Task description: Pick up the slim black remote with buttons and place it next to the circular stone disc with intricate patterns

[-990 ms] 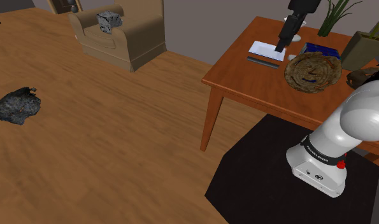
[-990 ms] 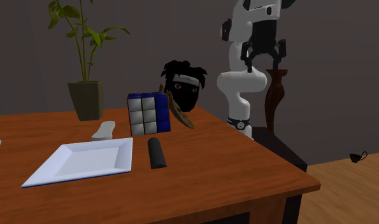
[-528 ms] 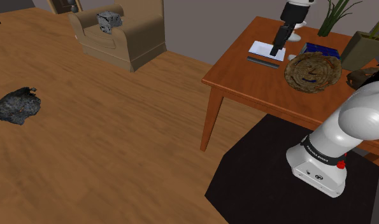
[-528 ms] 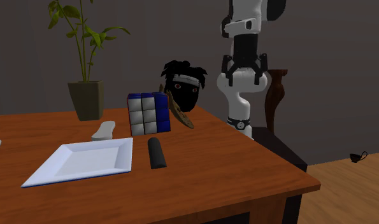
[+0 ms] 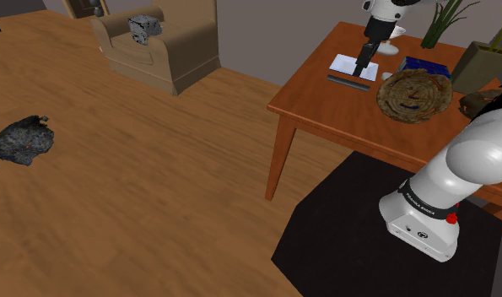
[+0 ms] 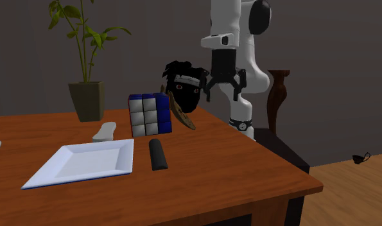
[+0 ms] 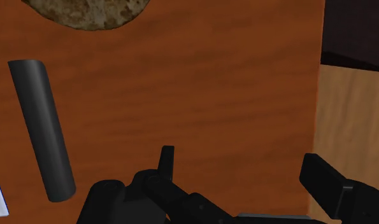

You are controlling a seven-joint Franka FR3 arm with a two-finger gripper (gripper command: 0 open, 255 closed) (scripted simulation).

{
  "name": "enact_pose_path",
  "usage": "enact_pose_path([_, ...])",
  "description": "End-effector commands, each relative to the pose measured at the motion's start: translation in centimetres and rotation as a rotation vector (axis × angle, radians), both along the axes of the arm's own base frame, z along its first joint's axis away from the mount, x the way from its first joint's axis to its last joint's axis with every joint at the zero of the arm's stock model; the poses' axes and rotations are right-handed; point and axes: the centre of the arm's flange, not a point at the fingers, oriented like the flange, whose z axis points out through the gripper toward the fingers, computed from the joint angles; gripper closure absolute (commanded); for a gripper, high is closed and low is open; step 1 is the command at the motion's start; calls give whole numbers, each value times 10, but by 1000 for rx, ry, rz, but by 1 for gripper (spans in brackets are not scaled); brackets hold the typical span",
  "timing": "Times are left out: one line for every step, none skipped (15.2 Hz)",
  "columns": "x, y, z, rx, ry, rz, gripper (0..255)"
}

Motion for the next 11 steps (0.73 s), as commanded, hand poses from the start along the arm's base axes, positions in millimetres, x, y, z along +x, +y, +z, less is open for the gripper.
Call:
enact_pose_path([12, -20, -15, -10, -5, 9, 0])
enact_pose_path([18, -30, -21, -14, -6, 13, 0])
enact_pose_path([23, -40, -27, -19, -8, 18, 0])
enact_pose_path([28, -49, -32, -23, -10, 22, 0])
enact_pose_path([33, -59, -38, -27, -12, 26, 0])
enact_pose_path([39, -69, -44, -31, -14, 30, 0])
enact_pose_path([44, -79, -49, -36, -16, 34, 0])
enact_pose_path([50, -89, -55, -40, -18, 38, 0])
enact_pose_path([55, -99, -61, -44, -20, 42, 0])
enact_pose_path([61, -109, -66, -48, -22, 46, 0])
enact_pose_path([66, -118, -71, -53, -24, 50, 0])
